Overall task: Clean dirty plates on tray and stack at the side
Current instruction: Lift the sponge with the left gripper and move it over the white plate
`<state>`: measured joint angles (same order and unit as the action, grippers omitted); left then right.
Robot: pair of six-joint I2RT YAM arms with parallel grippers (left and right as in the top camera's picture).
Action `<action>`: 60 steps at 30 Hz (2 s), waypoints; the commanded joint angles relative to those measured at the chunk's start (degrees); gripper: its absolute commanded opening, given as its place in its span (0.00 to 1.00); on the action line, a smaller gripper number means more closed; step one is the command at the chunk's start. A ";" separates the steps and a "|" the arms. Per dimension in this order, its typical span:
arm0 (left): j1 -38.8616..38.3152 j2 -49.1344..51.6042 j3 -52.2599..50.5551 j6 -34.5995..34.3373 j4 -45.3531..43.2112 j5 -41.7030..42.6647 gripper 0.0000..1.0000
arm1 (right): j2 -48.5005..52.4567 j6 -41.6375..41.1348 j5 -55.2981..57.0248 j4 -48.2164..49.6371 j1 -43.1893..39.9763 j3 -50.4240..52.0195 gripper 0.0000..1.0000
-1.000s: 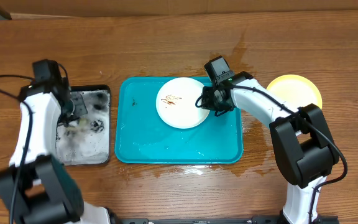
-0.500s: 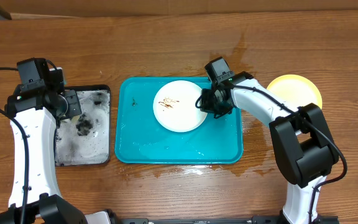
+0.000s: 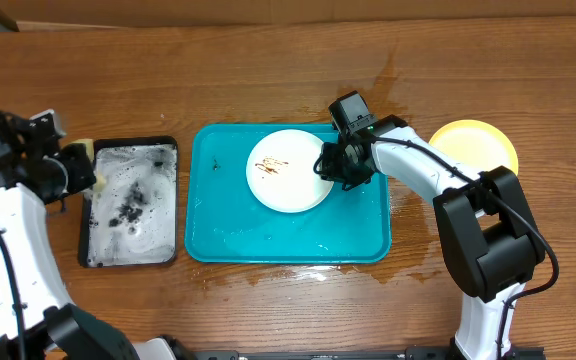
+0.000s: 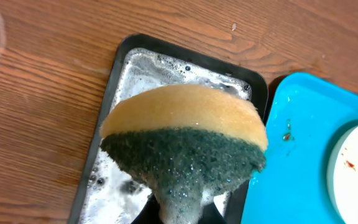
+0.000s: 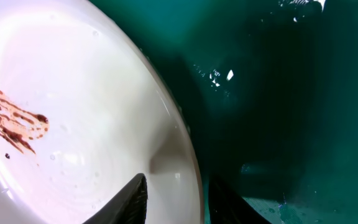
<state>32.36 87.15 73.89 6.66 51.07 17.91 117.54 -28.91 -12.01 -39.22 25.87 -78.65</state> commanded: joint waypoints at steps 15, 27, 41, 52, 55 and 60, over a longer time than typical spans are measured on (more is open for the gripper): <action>-6.10 1.60 2.27 1.03 -1.84 -6.51 0.04 | 2.27 -1.33 2.54 -1.18 -0.39 1.70 0.12; -14.49 1.62 7.23 1.88 0.48 -18.40 0.04 | 2.27 -0.79 5.11 -0.17 -0.39 1.70 0.04; -14.49 1.62 7.21 3.21 2.27 -18.05 0.04 | 2.27 14.84 3.34 -3.02 -0.39 -3.87 0.37; -16.57 1.66 6.84 3.17 1.53 -12.72 0.04 | 2.27 0.70 4.37 -13.97 -0.15 -4.87 0.07; -19.19 1.66 6.84 2.95 0.74 -8.94 0.04 | 2.27 0.52 4.85 -12.57 -0.15 -4.87 0.04; -25.27 1.68 6.86 -0.70 0.13 -3.72 0.04 | 2.27 0.52 4.85 -11.61 -0.15 -4.87 0.04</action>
<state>10.83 88.75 79.92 8.75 52.03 8.19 118.72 -27.24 -9.45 -51.27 25.87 -83.09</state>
